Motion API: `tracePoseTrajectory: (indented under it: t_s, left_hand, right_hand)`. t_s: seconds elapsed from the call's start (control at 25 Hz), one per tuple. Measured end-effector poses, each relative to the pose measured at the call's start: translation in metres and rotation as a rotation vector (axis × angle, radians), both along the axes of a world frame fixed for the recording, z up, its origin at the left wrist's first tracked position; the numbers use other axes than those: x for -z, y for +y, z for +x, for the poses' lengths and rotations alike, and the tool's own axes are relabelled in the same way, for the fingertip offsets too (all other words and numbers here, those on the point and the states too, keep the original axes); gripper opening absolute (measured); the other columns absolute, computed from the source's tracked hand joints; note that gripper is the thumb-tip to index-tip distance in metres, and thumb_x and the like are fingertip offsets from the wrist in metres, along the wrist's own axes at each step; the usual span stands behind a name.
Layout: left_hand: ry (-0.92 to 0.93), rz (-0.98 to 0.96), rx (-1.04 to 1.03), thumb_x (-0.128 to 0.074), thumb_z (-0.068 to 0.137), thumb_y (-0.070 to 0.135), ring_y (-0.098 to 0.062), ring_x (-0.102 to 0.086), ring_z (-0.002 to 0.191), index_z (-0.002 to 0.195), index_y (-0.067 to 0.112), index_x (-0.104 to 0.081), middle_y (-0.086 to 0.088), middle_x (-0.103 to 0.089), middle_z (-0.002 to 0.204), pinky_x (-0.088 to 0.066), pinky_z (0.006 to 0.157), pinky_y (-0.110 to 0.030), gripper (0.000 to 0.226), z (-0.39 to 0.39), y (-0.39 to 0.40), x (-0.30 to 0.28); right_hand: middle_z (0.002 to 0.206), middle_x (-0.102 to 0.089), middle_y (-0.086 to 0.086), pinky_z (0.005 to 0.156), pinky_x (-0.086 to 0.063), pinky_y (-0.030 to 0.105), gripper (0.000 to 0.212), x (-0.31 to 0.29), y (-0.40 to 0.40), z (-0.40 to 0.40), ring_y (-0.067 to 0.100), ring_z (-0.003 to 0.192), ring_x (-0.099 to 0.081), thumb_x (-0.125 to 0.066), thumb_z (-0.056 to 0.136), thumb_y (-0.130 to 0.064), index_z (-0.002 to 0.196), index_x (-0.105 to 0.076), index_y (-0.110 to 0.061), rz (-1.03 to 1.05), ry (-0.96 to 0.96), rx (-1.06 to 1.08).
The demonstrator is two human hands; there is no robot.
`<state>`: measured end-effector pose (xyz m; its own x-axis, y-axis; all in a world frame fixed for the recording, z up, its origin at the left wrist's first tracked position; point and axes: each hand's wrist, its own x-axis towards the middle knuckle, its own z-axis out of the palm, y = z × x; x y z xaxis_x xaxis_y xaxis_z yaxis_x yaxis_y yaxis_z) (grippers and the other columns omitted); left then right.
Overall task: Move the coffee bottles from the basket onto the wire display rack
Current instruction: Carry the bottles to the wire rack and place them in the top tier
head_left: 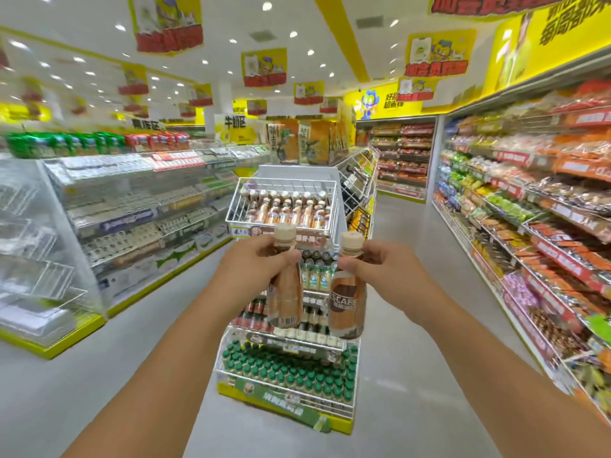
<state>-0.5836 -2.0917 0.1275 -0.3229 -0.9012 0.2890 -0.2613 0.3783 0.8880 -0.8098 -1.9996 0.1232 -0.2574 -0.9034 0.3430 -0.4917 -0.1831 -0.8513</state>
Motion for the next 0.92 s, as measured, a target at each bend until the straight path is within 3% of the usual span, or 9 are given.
tracePoseTrajectory:
  t_s: [0.16,0.32,0.44,0.6,0.76,0.92]
  left_hand:
    - [-0.001,-0.012,-0.017,-0.081,0.084,0.042,-0.009,-0.072,0.090,0.099,0.039,-0.076,0.019,-0.076,0.089,-0.059,0.091,-0.047,0.016,0.044,-0.073,-0.012]
    - [0.036,0.001,-0.027,-0.081,0.084,0.037,-0.006,-0.072,0.087,0.096,0.039,-0.076,0.017,-0.077,0.090,-0.061,0.088,-0.043,0.013,0.068,-0.138,-0.011]
    - [0.040,0.003,-0.048,-0.081,0.085,0.036,0.000,-0.071,0.079,0.097,0.036,-0.077,0.016,-0.077,0.089,-0.061,0.083,-0.039,0.012,0.078,-0.186,0.001]
    - [0.004,0.009,-0.075,-0.080,0.085,0.036,0.001,-0.071,0.080,0.097,0.035,-0.077,0.019,-0.077,0.087,-0.058,0.076,-0.031,0.012,0.077,-0.267,0.013]
    - [0.005,0.014,-0.115,-0.082,0.083,0.035,-0.005,-0.073,0.088,0.093,0.034,-0.079,0.017,-0.078,0.089,-0.060,0.088,-0.040,0.011,0.058,-0.366,0.008]
    - [0.000,0.019,-0.091,-0.082,0.084,0.035,-0.005,-0.073,0.092,0.097,0.034,-0.079,0.017,-0.078,0.094,-0.058,0.094,-0.044,0.014,0.040,-0.461,0.003]
  right_hand:
    - [0.078,-0.076,-0.010,0.062,-0.049,0.017,0.008,-0.014,-0.081,0.038,0.001,0.069,-0.066,-0.078,0.089,-0.039,0.094,-0.077,-0.033,0.000,-0.013,-0.021]
    - [0.092,-0.078,0.000,0.086,-0.059,0.045,0.018,-0.013,-0.156,0.062,0.024,0.093,-0.073,-0.079,0.086,-0.045,0.098,-0.079,-0.030,-0.003,0.003,-0.030]
    - [0.094,-0.077,0.008,0.088,-0.058,0.053,0.020,0.000,-0.215,0.070,0.032,0.095,-0.072,-0.081,0.085,-0.045,0.095,-0.078,-0.028,0.018,0.019,-0.051]
    - [0.092,-0.080,-0.005,0.083,-0.060,0.038,0.020,0.012,-0.302,0.069,0.021,0.093,-0.074,-0.081,0.085,-0.040,0.099,-0.079,-0.026,0.050,-0.012,-0.112]
    - [0.097,-0.079,-0.016,0.083,-0.055,0.031,0.020,0.013,-0.401,0.055,0.008,0.095,-0.073,-0.081,0.084,-0.042,0.100,-0.079,-0.029,0.055,-0.026,-0.140]
    - [0.093,-0.079,-0.016,0.078,-0.055,0.025,0.015,0.010,-0.497,0.041,0.004,0.089,-0.073,-0.081,0.085,-0.038,0.096,-0.078,-0.028,0.078,-0.037,-0.137]
